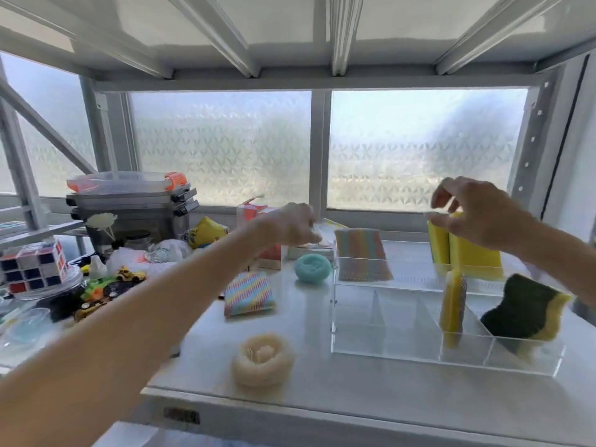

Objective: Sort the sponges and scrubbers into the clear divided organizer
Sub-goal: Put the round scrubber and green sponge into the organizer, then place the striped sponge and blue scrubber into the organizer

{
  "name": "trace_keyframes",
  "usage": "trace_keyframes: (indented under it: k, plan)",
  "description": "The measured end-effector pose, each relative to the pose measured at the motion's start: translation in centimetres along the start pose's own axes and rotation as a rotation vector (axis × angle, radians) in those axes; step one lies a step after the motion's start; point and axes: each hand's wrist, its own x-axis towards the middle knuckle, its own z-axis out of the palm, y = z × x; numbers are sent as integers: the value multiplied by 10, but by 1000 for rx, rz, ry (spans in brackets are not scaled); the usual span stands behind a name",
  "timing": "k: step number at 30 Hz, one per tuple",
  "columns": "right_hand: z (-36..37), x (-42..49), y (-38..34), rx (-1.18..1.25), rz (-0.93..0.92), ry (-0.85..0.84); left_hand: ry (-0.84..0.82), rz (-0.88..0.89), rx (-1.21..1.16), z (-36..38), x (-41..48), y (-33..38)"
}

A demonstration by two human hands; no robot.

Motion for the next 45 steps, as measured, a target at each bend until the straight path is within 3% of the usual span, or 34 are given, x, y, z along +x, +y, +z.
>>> trace_keyframes:
  k: [2,5,10,12,16,20,24,30,35,40,45]
  plan:
    - [21,26,-45,96,-116,-53,-176,-144,102,-4,-7,-55]
    - [75,54,-111,84,-232,-280,-376,-251,220,13,-18,-105]
    - [156,74,-167,-343,-220,-679,-454,-240,103,46,-30,-123]
    - [174,77,-172,-484,-199,-763,-468,-217,93,48,-28,-123]
    - [194,82,-164,-531,-132,-713,-504,-190,163,49,-21,-119]
    - [197,84,-159,-543,-219,-575,-426,-126,264,57,-22,-114]
    - [157,82,-163,-433,-284,-389,-142,-100,182,41,-23,-112]
    - [45,72,-118,66,-233,-229,170,-43,-109,-35,-29,-100]
    - [-14,37,-58,218,-104,-278,132,43,-498,-59,-38,-42]
    - [0,2,-30,263,37,-447,38,57,-437,-28,-37,14]
    - [24,-16,-29,212,33,-566,-41,70,-357,-1,-27,40]
